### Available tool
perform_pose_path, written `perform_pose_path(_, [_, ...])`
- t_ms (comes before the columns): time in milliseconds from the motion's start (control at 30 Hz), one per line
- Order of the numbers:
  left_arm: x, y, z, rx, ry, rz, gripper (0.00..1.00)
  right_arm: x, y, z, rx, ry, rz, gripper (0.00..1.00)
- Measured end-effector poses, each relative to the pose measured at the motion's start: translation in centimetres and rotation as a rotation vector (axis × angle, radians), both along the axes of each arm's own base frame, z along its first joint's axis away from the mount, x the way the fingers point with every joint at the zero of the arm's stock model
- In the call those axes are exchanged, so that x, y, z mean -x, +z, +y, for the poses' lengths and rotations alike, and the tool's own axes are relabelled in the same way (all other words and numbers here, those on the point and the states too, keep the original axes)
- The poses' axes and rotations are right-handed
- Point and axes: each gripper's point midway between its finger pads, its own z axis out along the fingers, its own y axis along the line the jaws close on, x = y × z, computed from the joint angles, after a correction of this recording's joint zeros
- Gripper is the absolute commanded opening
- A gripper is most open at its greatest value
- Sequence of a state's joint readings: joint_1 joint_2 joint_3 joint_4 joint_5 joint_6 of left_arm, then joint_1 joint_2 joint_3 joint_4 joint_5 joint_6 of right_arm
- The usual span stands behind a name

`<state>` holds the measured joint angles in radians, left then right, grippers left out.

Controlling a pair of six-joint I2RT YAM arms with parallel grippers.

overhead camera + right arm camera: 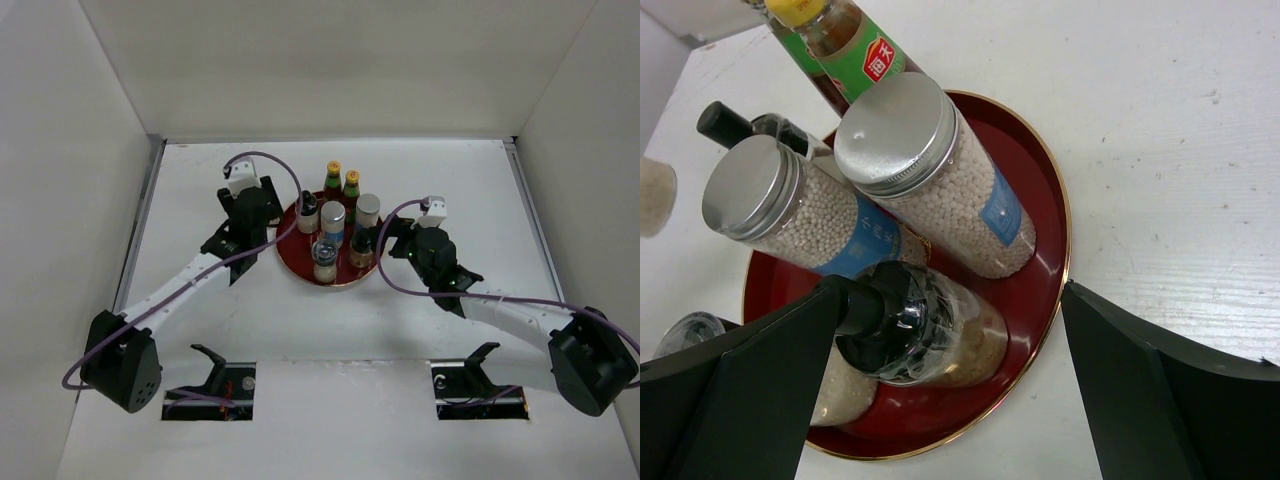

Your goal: Organize the condiment bottles

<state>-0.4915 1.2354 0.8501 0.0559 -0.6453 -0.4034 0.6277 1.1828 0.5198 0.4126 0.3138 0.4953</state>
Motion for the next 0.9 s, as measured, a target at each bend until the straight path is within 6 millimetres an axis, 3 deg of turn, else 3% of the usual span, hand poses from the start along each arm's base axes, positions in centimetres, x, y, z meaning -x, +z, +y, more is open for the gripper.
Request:
perform_pose_path(200, [3.3,-2.3,-4.8,-0.005,-0.154,0.089,0.39,0.0,0.5,0.0,-0.008,0.000,-0.011,1.00])
perform_pose_path(333, [4.8,-4.2,-6.7,0.006,-0.217,0.136,0.39,0.0,0.5,0.0,-0.008,0.000,-0.011,1.00])
perform_pose_path(667, [4.8,-8.7,-8.1,-0.003,-0.246,0.202,0.43,0.0,0.3,0.0,-0.005,0.000,-0.007,1.00])
perform_pose_path(900, [4.3,-9.5,-8.2,0.008,-0.249,0.200,0.48,0.0,-0.2,0.0,0.003,0.000,0.004,1.00])
